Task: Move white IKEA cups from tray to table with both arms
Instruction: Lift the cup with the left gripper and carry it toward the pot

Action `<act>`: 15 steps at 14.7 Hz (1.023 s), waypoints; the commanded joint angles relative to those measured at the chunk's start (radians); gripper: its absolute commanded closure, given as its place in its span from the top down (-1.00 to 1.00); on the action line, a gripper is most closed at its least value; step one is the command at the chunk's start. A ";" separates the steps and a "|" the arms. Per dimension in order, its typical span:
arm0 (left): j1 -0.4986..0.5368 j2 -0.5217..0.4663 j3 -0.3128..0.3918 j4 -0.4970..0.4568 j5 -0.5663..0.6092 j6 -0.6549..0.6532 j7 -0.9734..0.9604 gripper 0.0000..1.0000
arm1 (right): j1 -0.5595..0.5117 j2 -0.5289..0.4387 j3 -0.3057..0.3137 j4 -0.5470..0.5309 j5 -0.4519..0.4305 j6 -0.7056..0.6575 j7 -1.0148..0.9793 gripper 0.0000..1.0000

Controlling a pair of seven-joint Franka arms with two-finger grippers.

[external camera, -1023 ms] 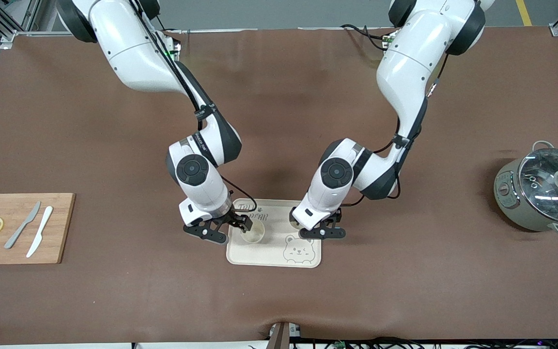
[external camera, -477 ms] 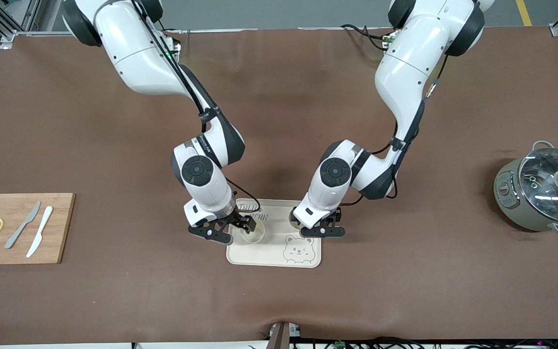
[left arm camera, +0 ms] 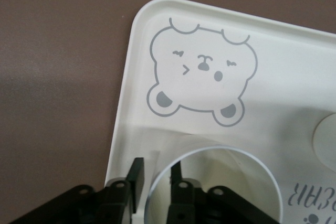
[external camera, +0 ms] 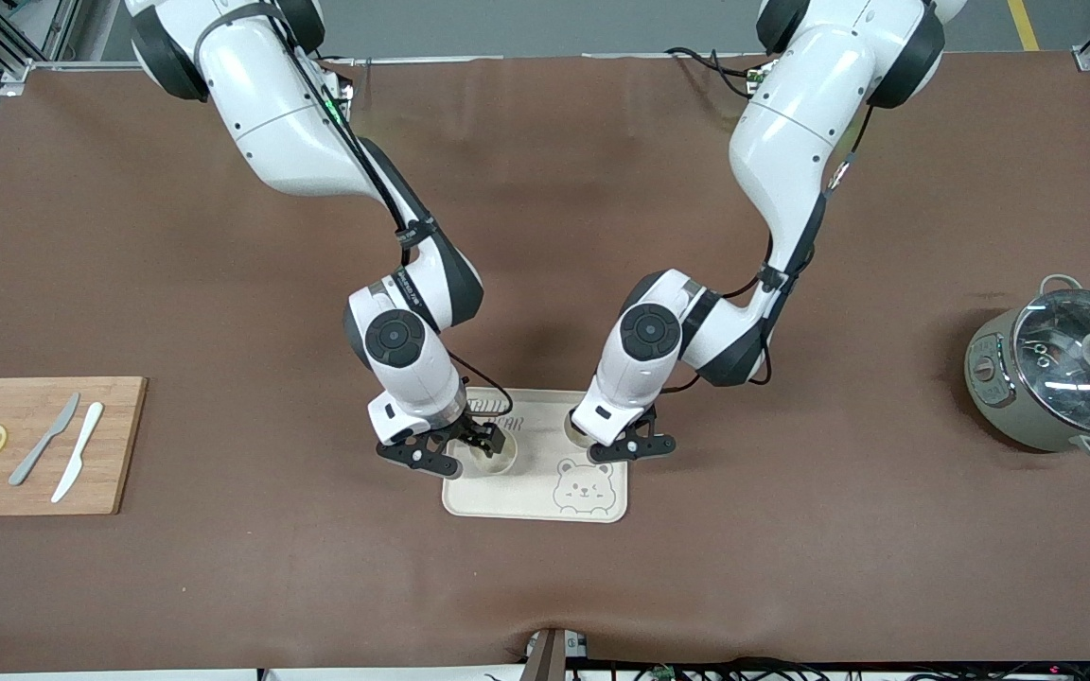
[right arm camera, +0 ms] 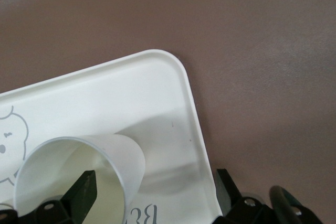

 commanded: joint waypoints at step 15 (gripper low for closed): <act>0.085 -0.376 0.000 -0.037 -0.026 -0.571 0.167 -1.00 | 0.008 0.028 -0.007 0.050 -0.005 0.010 0.011 -0.76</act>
